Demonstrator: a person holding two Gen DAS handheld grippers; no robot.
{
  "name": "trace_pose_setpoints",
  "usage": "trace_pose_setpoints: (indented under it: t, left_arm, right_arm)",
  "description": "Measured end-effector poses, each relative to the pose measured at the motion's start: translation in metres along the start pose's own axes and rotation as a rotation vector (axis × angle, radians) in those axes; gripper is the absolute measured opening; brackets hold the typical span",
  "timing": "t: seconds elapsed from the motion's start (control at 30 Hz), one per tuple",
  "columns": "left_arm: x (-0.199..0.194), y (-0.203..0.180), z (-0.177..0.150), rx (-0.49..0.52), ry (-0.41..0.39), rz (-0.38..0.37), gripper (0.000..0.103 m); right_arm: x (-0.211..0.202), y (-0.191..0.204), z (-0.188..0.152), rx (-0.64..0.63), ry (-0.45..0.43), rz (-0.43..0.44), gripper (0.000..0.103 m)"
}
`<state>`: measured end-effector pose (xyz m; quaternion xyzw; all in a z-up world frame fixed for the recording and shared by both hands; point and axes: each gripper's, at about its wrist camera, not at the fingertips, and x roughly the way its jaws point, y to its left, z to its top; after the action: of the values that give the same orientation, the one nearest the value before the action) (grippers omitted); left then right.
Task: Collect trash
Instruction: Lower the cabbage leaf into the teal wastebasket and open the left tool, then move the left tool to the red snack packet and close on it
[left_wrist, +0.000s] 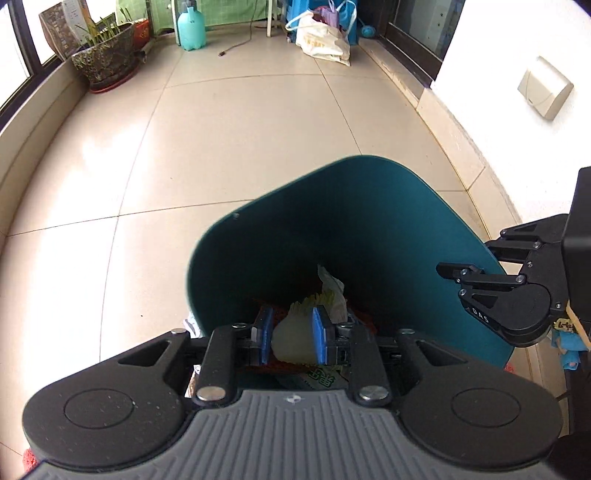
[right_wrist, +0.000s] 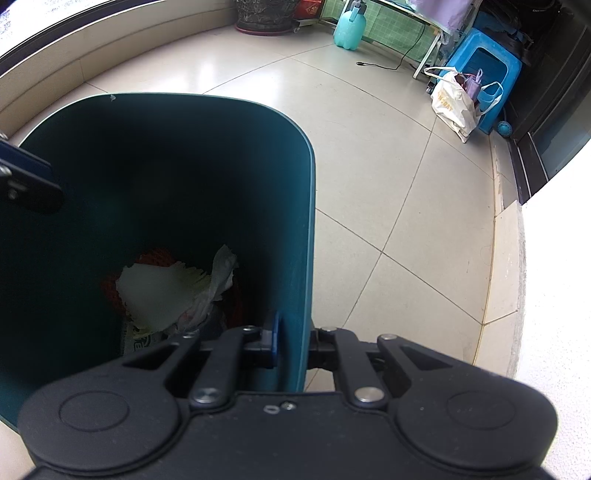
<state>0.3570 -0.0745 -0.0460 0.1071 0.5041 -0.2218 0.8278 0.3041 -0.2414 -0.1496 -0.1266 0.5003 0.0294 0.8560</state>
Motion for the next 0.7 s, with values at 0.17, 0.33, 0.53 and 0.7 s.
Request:
trace_pose_setpoints:
  t: [0.17, 0.33, 0.53, 0.7]
  left_arm:
    - [-0.020, 0.034, -0.017, -0.056, -0.055, 0.047, 0.028]
    - [-0.035, 0.076, -0.038, -0.119, -0.071, 0.107, 0.030]
    - [-0.020, 0.115, -0.069, -0.182, -0.030, 0.140, 0.030]
    - [0.013, 0.145, -0.091, -0.256, 0.021, 0.157, 0.069]
  right_arm:
    - [0.000, 0.000, 0.000, 0.002, 0.000, 0.003, 0.010]
    - [0.000, 0.000, 0.001, 0.004, 0.000, 0.004, 0.010]
    - [0.001, 0.001, 0.001, 0.002, 0.001, 0.001, 0.010]
    - [0.001, 0.000, -0.001, -0.008, 0.000, 0.002, 0.010]
